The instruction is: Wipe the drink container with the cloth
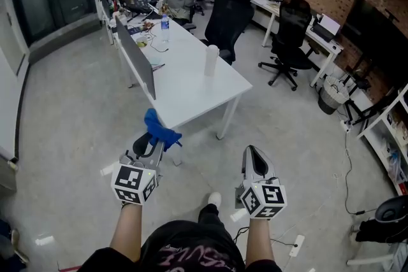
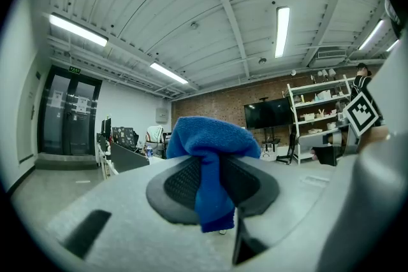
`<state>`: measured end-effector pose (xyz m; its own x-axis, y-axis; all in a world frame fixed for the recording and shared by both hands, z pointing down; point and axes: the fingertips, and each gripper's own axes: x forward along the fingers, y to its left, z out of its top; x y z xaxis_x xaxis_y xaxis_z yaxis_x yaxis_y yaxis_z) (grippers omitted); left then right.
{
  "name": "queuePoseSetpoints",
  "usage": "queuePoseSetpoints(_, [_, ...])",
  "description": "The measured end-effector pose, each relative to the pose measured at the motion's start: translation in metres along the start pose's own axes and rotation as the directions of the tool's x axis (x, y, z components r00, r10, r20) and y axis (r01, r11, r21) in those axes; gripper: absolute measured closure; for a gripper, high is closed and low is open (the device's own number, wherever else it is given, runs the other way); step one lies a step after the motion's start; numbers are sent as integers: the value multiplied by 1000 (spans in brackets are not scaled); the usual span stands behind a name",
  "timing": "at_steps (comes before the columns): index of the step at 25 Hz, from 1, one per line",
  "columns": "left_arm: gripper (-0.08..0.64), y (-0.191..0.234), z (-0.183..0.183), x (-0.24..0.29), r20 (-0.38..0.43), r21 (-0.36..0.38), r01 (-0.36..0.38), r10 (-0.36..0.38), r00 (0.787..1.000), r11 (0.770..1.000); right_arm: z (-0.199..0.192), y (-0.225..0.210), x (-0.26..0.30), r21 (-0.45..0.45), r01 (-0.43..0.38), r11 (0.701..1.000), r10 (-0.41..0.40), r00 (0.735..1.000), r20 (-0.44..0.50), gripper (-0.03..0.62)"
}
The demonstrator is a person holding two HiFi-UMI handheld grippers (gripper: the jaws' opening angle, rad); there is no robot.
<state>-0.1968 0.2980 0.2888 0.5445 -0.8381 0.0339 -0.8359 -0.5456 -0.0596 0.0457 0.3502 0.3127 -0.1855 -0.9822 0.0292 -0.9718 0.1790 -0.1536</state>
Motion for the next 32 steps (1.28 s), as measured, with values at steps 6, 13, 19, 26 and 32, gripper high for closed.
queuePoseSetpoints(6, [474,11,2,36,-7,11,-3,3,1000,1000,2,-15,37,6,-9,1000,9,1000,-3,595])
queuePoseSetpoints(13, [474,21,-5,85,-43,7,-4,5,999,1000,1,-42,81,25,-9,1000,9,1000,-21,595])
queuePoseSetpoints(19, [473,28,-19,132,-72,-3,-8,7,997,1000,-7,-71,121,34,-12,999,13,999,-45,595])
queuePoseSetpoints(26, [473,34,-28,192,-98,-7,-13,13,995,1000,-11,-109,171,45,-20,999,23,997,-67,595])
queuePoseSetpoints(32, [473,34,-31,245,-111,-7,-24,23,994,1000,-9,-144,213,51,-36,998,39,996,-77,595])
